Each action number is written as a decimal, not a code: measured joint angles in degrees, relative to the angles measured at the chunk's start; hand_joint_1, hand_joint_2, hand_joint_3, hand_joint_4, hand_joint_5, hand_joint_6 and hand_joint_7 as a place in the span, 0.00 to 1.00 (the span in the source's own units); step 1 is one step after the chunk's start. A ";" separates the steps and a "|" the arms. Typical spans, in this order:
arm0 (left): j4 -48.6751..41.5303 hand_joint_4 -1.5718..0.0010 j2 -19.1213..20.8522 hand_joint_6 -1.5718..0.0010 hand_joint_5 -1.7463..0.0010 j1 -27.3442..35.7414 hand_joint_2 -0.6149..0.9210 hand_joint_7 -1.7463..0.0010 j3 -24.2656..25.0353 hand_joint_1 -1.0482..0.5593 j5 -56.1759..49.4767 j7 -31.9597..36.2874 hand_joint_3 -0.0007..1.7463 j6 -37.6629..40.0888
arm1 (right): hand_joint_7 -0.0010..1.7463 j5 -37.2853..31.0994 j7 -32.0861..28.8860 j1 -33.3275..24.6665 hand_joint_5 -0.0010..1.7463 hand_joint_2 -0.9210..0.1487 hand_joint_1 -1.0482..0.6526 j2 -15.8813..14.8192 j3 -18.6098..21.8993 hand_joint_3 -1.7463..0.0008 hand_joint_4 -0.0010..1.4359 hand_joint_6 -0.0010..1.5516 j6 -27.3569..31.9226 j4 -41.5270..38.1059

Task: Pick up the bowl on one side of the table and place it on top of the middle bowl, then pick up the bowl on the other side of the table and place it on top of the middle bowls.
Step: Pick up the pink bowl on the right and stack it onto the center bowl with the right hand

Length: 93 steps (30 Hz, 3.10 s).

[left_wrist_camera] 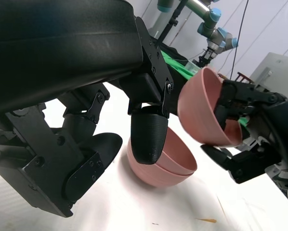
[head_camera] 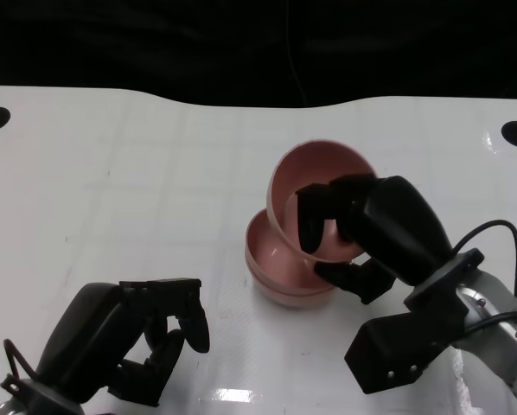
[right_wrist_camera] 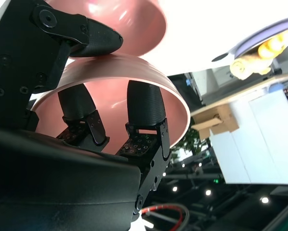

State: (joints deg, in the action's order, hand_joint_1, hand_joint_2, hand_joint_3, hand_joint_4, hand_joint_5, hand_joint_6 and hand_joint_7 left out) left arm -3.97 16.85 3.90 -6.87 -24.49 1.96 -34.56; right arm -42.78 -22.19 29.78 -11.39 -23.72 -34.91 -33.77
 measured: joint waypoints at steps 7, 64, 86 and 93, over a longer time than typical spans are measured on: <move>0.04 0.44 0.01 0.48 0.04 0.06 0.55 0.16 0.01 0.61 0.00 0.00 0.87 0.05 | 0.93 1.82 2.20 0.86 1.00 0.62 0.56 2.87 -0.78 0.24 0.68 0.53 0.06 -2.87; -0.76 0.45 0.37 0.48 0.04 0.15 0.56 0.17 0.06 0.62 0.21 0.01 0.86 -1.11 | 0.01 -2.66 18.39 -13.32 0.19 0.00 0.25 -10.91 -1.36 0.89 0.11 0.25 11.61 23.01; -0.76 0.45 0.49 0.48 0.04 0.14 0.55 0.17 0.06 0.62 0.15 0.01 0.87 -1.02 | 0.01 -3.48 20.55 -13.27 0.19 0.00 0.25 -11.05 -1.51 0.87 0.11 0.27 11.07 21.88; -0.77 0.44 0.50 0.48 0.04 0.14 0.55 0.17 0.05 0.62 0.16 0.01 0.87 -1.03 | 0.00 -2.39 17.23 -13.30 0.22 0.00 0.26 -10.90 -0.67 0.85 0.03 0.18 9.29 21.87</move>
State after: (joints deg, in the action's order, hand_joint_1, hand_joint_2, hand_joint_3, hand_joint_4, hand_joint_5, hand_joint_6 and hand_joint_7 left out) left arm -4.74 17.35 4.04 -6.81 -24.33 1.97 -35.59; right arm -45.17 -4.96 16.47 -22.29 -24.39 -25.63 -11.91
